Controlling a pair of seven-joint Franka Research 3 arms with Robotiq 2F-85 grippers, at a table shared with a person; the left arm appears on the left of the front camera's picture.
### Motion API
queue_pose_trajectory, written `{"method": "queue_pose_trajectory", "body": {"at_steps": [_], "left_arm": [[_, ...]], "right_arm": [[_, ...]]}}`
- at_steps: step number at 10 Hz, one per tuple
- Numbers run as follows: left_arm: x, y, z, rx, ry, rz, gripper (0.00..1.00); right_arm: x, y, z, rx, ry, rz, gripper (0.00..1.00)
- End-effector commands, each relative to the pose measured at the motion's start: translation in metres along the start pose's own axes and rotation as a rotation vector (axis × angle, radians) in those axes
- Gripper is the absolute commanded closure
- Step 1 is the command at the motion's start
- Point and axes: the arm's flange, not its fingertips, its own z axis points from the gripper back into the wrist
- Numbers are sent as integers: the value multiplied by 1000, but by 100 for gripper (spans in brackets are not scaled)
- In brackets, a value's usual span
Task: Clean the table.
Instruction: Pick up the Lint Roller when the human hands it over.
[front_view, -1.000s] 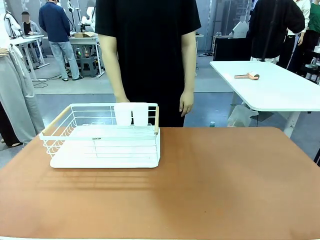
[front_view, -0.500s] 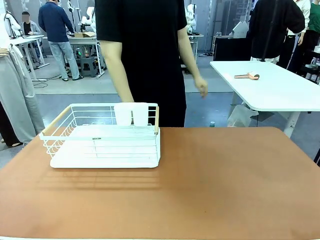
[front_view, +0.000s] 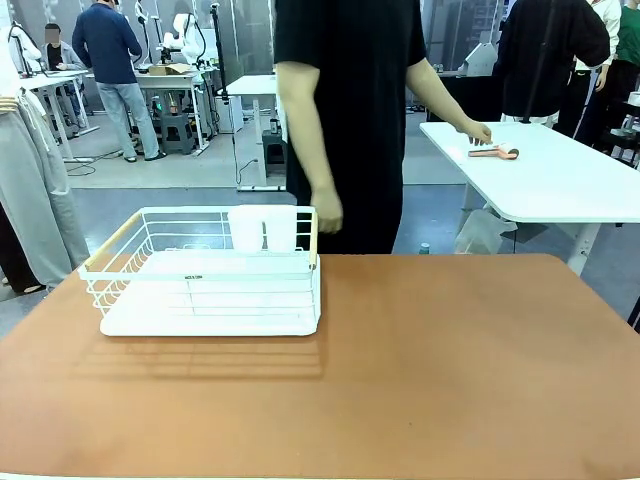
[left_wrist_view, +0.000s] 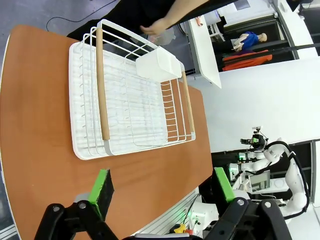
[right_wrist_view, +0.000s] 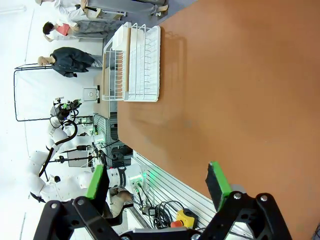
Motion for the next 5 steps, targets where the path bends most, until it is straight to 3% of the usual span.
{"method": "queue_pose_trajectory", "body": {"at_steps": [1, 5], "left_arm": [[0, 0, 2, -14, -8, -2, 0], [0, 0, 2, -14, -8, -2, 0]], "right_arm": [[-2, 3, 0, 11, -1, -2, 0], [-2, 3, 0, 11, -1, -2, 0]]}}
